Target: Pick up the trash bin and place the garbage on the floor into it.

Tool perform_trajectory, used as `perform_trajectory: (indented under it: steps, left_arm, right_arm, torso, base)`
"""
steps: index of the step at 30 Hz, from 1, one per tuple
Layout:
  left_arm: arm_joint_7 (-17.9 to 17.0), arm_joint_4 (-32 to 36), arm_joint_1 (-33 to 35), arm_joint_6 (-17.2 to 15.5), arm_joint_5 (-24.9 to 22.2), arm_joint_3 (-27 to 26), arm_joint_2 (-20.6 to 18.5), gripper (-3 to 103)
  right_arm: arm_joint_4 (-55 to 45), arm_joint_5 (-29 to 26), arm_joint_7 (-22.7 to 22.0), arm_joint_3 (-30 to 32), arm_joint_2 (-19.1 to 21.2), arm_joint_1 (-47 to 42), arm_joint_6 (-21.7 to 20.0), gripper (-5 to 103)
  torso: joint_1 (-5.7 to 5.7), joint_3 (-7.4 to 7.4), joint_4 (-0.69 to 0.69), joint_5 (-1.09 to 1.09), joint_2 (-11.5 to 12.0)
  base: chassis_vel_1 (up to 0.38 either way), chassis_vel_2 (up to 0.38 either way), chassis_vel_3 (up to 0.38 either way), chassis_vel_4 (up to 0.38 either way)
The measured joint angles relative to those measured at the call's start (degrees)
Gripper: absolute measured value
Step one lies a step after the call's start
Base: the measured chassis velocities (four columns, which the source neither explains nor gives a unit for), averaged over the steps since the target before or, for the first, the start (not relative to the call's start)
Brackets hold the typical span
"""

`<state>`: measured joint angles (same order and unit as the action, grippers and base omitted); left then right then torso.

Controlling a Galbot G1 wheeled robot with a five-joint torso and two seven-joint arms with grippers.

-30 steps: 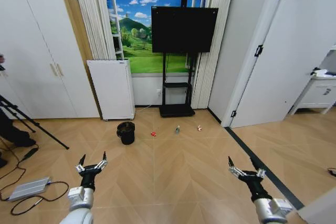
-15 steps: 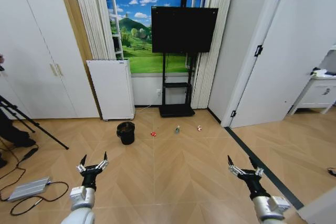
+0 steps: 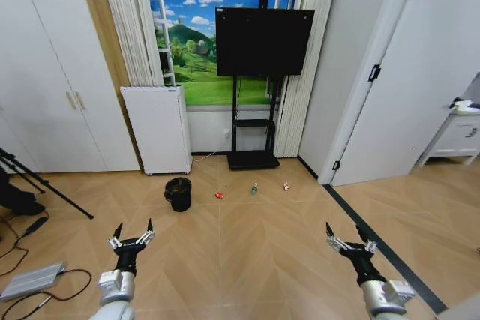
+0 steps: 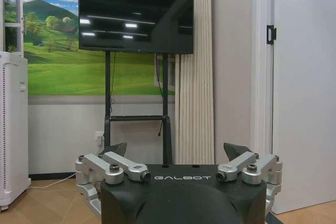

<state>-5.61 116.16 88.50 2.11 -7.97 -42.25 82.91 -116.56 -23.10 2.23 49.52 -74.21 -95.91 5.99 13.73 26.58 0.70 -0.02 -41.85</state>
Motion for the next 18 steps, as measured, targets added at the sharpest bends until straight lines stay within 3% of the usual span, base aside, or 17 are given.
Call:
perform_trajectory:
  steps: [11, 13, 16, 18]
  left_arm:
    - [0.0, 0.0, 0.0, 0.0, 0.1, -0.1, 0.0, 98]
    - [-0.1, 0.1, 0.0, -0.1, 0.1, -0.1, 0.0, 98]
    - [-0.1, 0.1, -0.1, -0.1, 0.1, -0.1, 0.0, 98]
    - [-0.1, 0.1, -0.1, -0.2, 0.1, -0.2, -0.1, 98]
  right_arm:
    - [-0.2, 0.0, 0.0, 0.2, 0.0, -0.3, 0.3, 100]
    - [-0.2, 0.1, 0.1, 0.2, 0.0, -0.3, 0.4, 100]
    - [-0.2, 0.1, 0.2, 0.2, 0.0, -0.3, 0.4, 100]
    - [-0.2, 0.1, 0.2, 0.2, 0.0, -0.3, 0.5, 100]
  torso:
    - [0.00, 0.00, -0.03, 0.06, 0.0]
    - [0.01, 0.00, 0.00, -0.04, 0.0]
    - [0.02, 0.01, -0.03, 0.08, 0.0]
    - [0.01, -0.01, 0.00, -0.04, 0.0]
  base:
    - [-0.312, 0.311, 0.316, -0.312]
    - [-0.407, 0.372, 0.360, -0.358]
    - [-0.350, 0.375, 0.366, -0.389]
    - [-0.368, 0.376, 0.390, -0.362]
